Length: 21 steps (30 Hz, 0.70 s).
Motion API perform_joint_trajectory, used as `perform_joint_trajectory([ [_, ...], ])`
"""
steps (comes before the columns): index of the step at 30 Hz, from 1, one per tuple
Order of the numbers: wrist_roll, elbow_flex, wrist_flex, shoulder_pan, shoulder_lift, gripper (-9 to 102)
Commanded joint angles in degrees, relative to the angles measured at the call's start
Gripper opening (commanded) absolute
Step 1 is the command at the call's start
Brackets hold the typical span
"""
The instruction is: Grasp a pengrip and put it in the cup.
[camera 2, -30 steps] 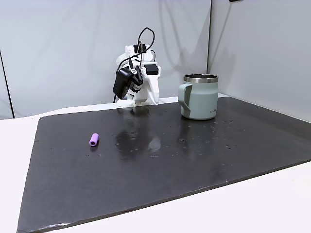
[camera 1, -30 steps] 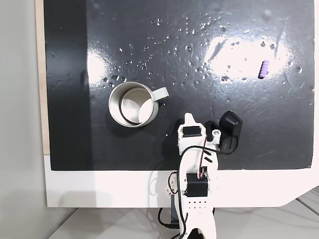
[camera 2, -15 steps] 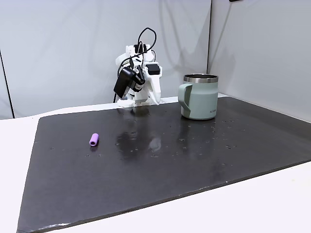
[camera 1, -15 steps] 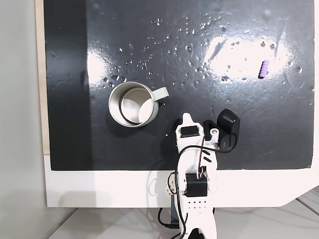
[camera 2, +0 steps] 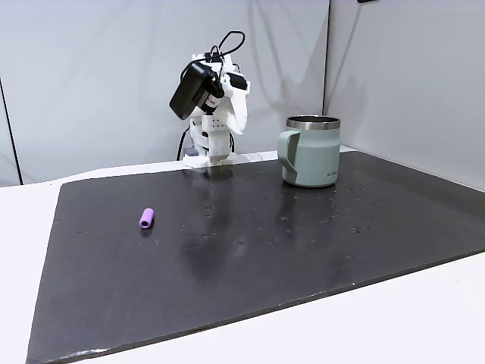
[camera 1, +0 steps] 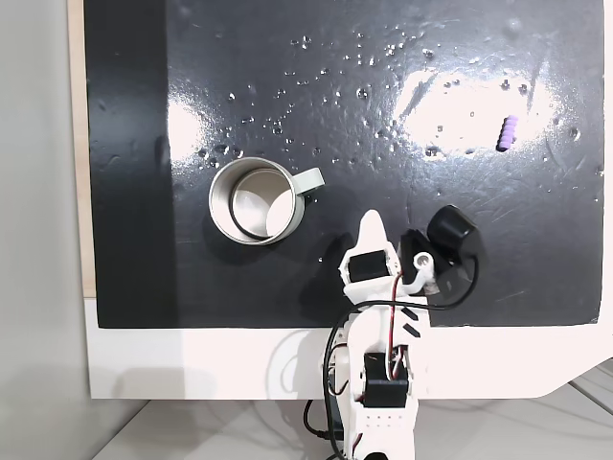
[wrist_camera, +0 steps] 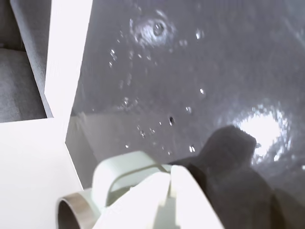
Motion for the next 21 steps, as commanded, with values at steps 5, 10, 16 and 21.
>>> perform_joint_trajectory([
  [5, -7.2, -18.2, 5.2, 2.1, -11.8, 0],
  [10, -11.3, -39.0, 13.9, 4.7, -33.0, 0],
  [16, -20.7, -51.8, 18.2, 12.1, -47.9, 0],
  [21, -29.1, -58.9, 17.1, 18.4, -57.0, 0],
])
